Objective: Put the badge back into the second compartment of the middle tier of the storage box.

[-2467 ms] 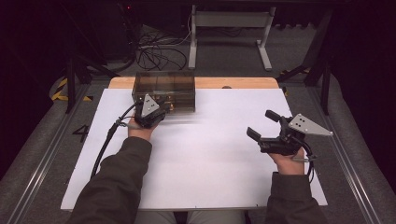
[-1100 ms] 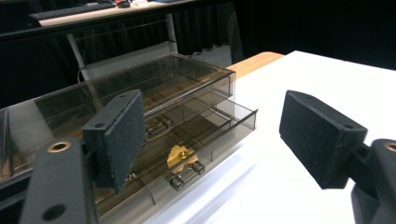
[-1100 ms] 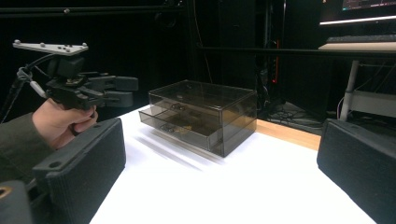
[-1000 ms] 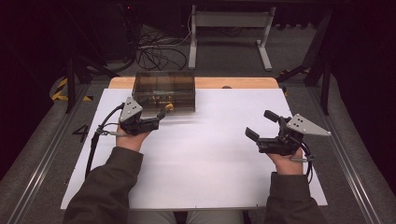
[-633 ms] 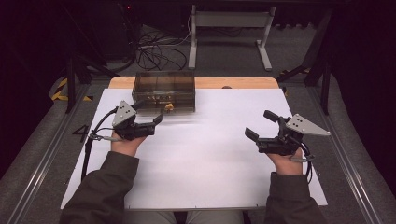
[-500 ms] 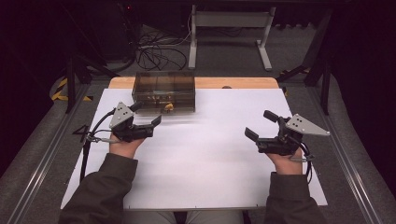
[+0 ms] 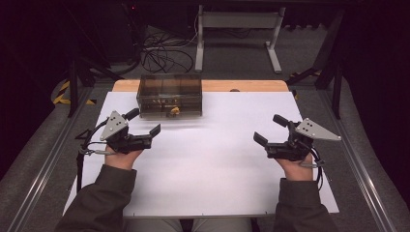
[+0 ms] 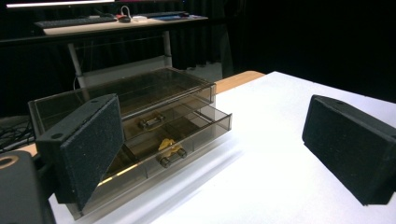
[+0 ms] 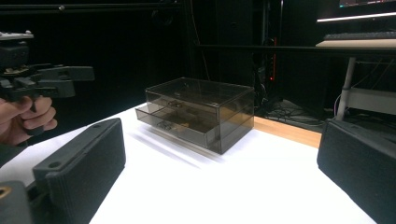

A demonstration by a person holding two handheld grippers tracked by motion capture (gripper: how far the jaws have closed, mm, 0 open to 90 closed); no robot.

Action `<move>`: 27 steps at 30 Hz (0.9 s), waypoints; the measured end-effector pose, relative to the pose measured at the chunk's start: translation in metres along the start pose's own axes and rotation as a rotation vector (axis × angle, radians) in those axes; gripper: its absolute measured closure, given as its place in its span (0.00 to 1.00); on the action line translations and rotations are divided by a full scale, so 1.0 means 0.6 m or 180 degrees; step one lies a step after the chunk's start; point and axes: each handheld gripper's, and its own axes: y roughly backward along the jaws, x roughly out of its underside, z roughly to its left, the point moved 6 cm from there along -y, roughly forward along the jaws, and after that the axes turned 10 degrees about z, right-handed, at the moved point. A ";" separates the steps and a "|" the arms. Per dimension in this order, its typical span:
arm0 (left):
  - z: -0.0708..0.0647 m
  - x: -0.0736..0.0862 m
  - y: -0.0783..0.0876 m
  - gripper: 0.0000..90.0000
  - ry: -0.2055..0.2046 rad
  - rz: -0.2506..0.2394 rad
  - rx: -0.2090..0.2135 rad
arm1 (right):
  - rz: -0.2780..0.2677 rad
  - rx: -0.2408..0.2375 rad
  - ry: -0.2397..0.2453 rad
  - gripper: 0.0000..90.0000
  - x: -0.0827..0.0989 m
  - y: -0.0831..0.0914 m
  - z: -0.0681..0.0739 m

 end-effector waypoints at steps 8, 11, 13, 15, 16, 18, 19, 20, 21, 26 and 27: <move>-0.005 0.004 0.024 0.06 0.0072 -0.0109 0.0034 | 0.0011 0.0020 -0.0016 0.02 0.004 -0.002 -0.003; -0.008 0.003 0.033 0.06 0.0068 -0.0144 0.0035 | 0.0015 0.0021 -0.0010 0.02 0.005 -0.003 -0.003; -0.010 0.002 0.040 0.05 0.0044 -0.0154 0.0013 | 0.0017 0.0021 -0.0005 0.02 0.006 -0.003 -0.004; -0.012 0.003 0.045 0.05 0.0037 -0.0163 0.0019 | 0.0012 0.0025 -0.0012 0.02 0.006 -0.002 -0.004; -0.013 0.002 0.048 0.05 0.0034 -0.0185 0.0028 | 0.0015 0.0027 -0.0018 0.02 0.007 -0.002 -0.004; -0.015 0.003 0.054 0.05 0.0032 -0.0192 0.0034 | 0.0012 0.0033 -0.0019 0.02 0.007 -0.002 -0.005; -0.016 0.004 0.056 0.05 0.0038 -0.0204 0.0041 | 0.0011 0.0032 -0.0019 0.02 0.007 -0.001 -0.005; -0.017 0.005 0.058 0.05 0.0023 -0.0189 0.0037 | 0.0009 0.0032 -0.0016 0.02 0.007 -0.001 -0.005; -0.018 0.007 0.061 0.04 0.0014 -0.0184 0.0027 | 0.0010 0.0032 -0.0017 0.02 0.007 -0.001 -0.005; -0.018 0.017 0.072 0.04 0.0036 -0.0188 0.0012 | 0.0004 0.0038 0.0009 0.02 0.007 0.000 -0.005; -0.017 0.019 0.076 0.04 0.0038 -0.0184 0.0009 | 0.0004 0.0040 0.0015 0.02 0.007 0.000 -0.005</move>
